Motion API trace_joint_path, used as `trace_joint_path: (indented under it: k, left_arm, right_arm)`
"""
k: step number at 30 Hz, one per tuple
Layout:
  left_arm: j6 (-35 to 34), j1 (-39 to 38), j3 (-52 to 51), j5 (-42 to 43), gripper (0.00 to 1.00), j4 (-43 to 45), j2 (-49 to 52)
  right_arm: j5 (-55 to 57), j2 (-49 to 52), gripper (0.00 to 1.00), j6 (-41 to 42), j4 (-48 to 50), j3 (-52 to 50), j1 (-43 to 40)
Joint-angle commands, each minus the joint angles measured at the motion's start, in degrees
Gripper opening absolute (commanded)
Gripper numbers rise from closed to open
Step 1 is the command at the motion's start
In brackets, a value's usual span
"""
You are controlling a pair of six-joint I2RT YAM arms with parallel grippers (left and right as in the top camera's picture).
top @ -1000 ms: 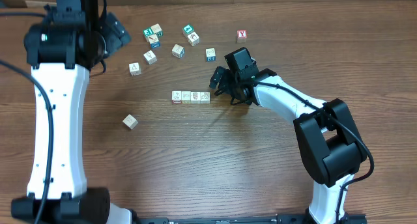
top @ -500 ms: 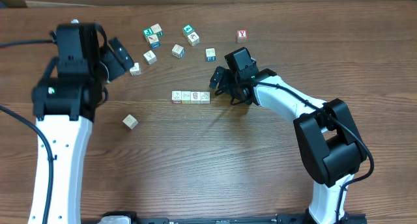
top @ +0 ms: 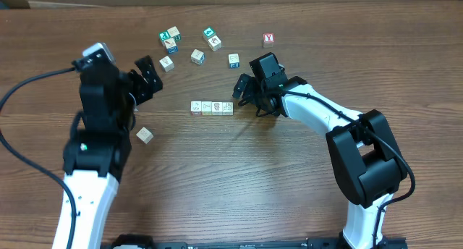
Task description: Form a horizontal line
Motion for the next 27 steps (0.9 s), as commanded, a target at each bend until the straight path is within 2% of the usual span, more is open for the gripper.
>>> trace_joint_path:
  k: [1,6,15,19,27]
  left_arm:
    - [6.58,-1.77,-5.27,0.61,1.0,4.57,-5.35]
    - [7.1,-1.73,-11.37,0.74,0.99,12.57,-11.02]
    - [7.1,-1.68,-24.85,2.91,1.0,34.47,-20.63]
    - [7.34,-1.68,-25.7,3.28,1.0,37.86,-22.99]
    - [11.65,-1.7,-25.7,9.92,1.0,45.38,-24.46]
  right_arm:
    - [2.25,3.74,1.0,0.22,-1.92,-3.04,-0.94]
    - [2.25,3.74,1.0,0.22,-1.92,-3.04,-0.94]
    - [2.25,3.74,1.0,0.22,-1.92,-3.04,-0.94]
    - [2.25,3.74,1.0,0.22,-1.92,-3.04,-0.94]
    - [2.25,3.74,1.0,0.22,-1.92,-3.04,-0.94]
